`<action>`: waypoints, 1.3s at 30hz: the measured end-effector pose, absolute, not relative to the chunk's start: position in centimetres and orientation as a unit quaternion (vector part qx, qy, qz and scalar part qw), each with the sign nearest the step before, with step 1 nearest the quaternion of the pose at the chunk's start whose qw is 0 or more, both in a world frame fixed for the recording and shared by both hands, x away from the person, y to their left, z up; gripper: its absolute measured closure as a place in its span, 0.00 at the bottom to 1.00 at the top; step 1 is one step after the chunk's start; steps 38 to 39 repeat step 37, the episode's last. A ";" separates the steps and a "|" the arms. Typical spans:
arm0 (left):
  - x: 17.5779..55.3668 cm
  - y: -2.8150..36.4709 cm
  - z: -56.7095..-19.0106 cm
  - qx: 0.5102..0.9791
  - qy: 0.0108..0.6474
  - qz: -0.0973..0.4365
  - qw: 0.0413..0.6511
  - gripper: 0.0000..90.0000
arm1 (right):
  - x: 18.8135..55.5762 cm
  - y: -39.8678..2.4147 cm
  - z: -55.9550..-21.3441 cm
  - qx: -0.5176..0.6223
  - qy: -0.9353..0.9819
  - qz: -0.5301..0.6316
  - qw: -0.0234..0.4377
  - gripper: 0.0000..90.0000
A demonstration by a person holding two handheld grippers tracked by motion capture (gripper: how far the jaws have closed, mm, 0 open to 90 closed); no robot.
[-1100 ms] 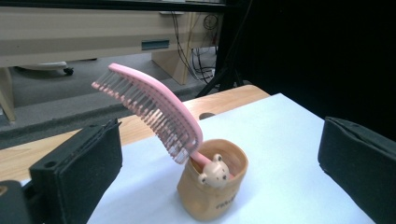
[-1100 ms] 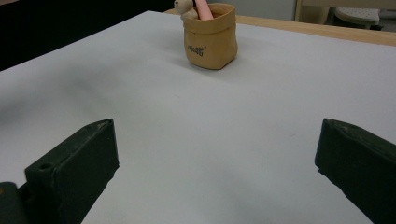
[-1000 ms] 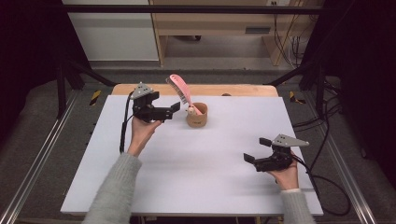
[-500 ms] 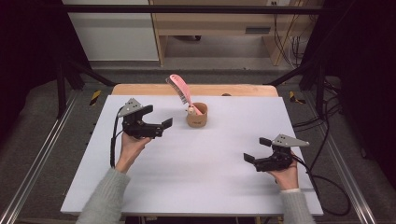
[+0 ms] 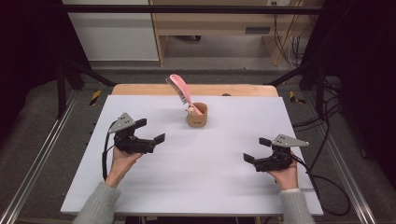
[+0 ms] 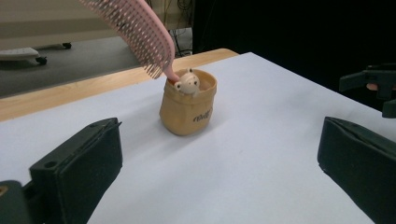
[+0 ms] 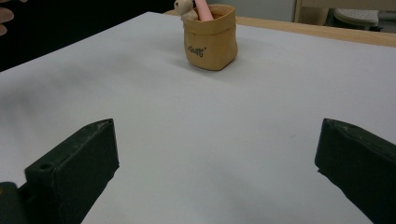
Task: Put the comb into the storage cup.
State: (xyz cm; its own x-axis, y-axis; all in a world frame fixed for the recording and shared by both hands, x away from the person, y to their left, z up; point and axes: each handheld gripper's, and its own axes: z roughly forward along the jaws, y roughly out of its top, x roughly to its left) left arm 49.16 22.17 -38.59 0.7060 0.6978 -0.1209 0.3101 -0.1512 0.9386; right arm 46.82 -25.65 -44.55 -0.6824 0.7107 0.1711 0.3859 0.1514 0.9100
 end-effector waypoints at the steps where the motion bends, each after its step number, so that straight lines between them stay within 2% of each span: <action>1: 49.0 22.3 -38.8 0.740 0.341 0.175 0.552 0.00 | 46.8 -25.7 -44.6 0.369 0.744 0.537 0.152 0.00; 26: 45.9 27.4 -43.3 0.749 0.378 0.178 0.514 0.00 | 46.9 -25.6 -44.7 0.370 0.746 0.534 0.149 0.00; 39: 45.6 28.2 -43.8 0.744 0.388 0.181 0.513 0.00 | 46.9 -25.6 -44.9 0.371 0.749 0.529 0.145 0.00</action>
